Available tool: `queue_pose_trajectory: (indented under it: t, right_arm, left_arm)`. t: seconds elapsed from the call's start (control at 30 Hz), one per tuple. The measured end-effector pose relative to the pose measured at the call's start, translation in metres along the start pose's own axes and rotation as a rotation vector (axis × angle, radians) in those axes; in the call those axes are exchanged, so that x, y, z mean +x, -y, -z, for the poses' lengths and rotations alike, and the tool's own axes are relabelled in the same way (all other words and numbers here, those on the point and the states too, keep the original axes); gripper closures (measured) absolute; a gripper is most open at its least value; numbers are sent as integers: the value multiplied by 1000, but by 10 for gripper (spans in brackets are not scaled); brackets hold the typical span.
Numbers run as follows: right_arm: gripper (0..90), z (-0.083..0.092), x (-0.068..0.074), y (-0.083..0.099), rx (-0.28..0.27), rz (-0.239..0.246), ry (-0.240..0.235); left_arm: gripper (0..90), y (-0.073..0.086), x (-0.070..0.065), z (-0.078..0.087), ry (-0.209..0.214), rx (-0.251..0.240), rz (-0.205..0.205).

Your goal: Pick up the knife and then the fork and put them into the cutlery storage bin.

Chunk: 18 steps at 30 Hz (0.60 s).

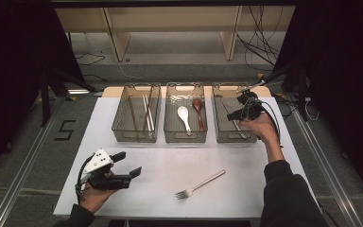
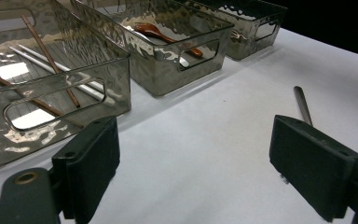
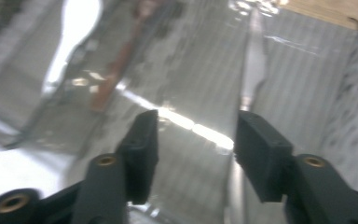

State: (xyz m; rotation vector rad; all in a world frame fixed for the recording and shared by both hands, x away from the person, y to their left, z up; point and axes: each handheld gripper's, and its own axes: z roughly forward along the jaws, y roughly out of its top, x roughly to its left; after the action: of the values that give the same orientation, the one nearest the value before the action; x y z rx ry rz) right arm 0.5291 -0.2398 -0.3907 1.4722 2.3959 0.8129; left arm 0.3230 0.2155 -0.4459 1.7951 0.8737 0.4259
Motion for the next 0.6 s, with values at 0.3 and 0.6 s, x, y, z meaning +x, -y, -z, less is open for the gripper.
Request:
queue_pose_trajectory:
  t: [0.3, 0.6]
  right_arm:
    - [338, 38, 55, 13, -96, 218, -130]
    - [309, 47, 103, 49, -139, 320, -208]
  left_arm:
    - [159, 0, 1, 0, -4, -3, 1]
    - [159, 1, 2, 0, -8, -2, 3]
